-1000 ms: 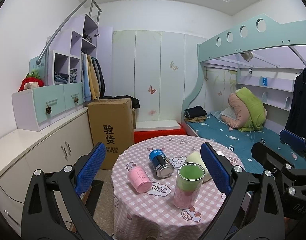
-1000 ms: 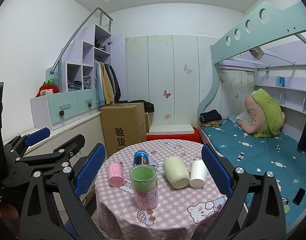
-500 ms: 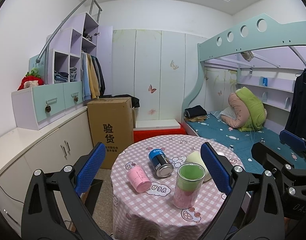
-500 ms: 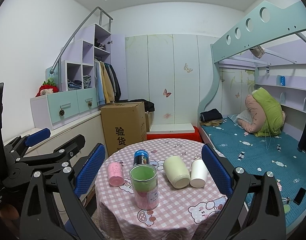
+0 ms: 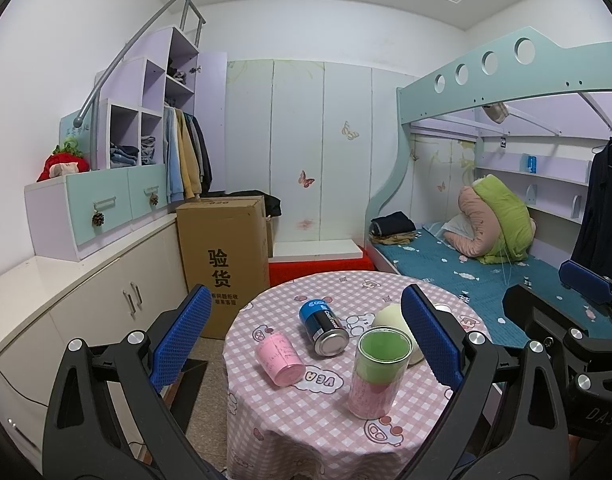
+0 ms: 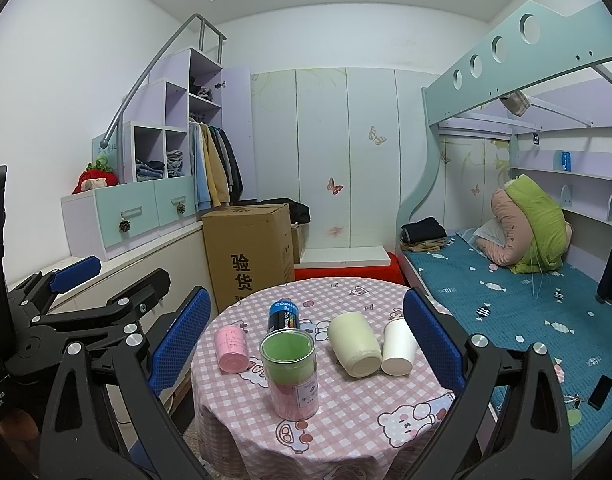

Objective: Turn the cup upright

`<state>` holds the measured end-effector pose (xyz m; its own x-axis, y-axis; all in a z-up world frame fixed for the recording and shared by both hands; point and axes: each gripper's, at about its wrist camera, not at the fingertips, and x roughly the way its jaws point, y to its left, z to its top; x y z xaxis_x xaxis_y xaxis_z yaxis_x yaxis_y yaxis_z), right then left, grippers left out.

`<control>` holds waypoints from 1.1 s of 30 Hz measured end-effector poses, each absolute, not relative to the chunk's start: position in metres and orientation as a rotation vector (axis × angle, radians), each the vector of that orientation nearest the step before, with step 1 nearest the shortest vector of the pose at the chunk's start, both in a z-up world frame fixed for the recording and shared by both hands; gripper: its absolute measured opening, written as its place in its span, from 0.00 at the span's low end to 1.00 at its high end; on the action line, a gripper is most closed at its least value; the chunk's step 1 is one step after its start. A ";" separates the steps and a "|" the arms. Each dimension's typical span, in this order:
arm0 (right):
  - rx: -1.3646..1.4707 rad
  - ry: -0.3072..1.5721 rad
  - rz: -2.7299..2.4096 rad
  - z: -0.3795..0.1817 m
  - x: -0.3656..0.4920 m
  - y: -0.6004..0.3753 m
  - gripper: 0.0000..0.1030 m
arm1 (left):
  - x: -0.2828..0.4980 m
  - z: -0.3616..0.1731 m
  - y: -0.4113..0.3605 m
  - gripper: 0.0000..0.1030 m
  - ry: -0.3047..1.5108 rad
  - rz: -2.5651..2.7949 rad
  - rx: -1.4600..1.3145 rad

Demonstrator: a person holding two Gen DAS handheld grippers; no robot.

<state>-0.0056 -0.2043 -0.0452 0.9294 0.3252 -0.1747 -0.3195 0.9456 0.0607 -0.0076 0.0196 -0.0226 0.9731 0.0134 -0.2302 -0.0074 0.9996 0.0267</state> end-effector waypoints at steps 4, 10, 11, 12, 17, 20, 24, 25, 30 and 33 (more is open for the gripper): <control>0.035 0.183 0.332 -0.045 -0.006 -0.204 0.91 | -0.008 -0.023 0.019 0.93 0.228 0.011 0.025; 0.034 0.183 0.332 -0.045 -0.005 -0.204 0.91 | -0.007 -0.025 0.019 0.93 0.227 0.012 0.025; 0.034 0.183 0.332 -0.045 -0.005 -0.204 0.91 | -0.007 -0.024 0.019 0.93 0.225 0.012 0.025; 0.035 0.184 0.333 -0.045 -0.004 -0.204 0.91 | -0.007 -0.024 0.019 0.93 0.227 0.014 0.026; 0.035 0.187 0.331 -0.044 -0.003 -0.203 0.91 | -0.006 -0.025 0.018 0.93 0.229 0.012 0.024; 0.038 0.190 0.333 -0.043 -0.003 -0.203 0.91 | -0.007 -0.025 0.019 0.93 0.228 0.013 0.025; 0.038 0.190 0.331 -0.043 -0.003 -0.204 0.91 | -0.006 -0.025 0.019 0.93 0.228 0.012 0.025; 0.039 0.190 0.333 -0.044 -0.003 -0.205 0.91 | -0.006 -0.025 0.018 0.93 0.227 0.012 0.026; 0.039 0.190 0.332 -0.043 -0.003 -0.205 0.91 | -0.006 -0.025 0.018 0.93 0.228 0.011 0.026; 0.042 0.186 0.332 -0.044 -0.003 -0.206 0.91 | -0.006 -0.025 0.018 0.93 0.226 0.011 0.026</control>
<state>-0.0027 -0.2056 -0.0439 0.9285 0.3275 -0.1751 -0.3198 0.9448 0.0710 -0.0059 0.0179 -0.0253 0.9745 0.0142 -0.2239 -0.0084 0.9996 0.0267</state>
